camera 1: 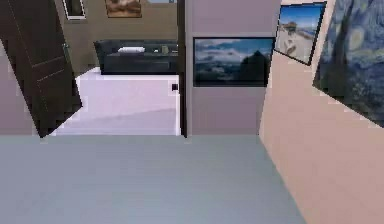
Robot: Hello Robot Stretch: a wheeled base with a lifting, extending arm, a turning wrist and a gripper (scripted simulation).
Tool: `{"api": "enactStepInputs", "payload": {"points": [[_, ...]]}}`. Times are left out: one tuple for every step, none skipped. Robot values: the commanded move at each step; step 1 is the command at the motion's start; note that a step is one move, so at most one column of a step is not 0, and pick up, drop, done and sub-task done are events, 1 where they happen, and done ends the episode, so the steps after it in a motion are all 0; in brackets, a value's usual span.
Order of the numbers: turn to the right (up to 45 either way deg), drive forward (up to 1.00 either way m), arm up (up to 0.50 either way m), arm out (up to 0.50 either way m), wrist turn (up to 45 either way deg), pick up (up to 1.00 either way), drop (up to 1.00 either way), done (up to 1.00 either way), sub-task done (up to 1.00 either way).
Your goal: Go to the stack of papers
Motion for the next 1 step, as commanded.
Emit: {"api": "enactStepInputs", "payload": {"points": [[-45.0,0.00,0.00,0.00,0.0,0.00,0.00,0.00,0.00]]}}
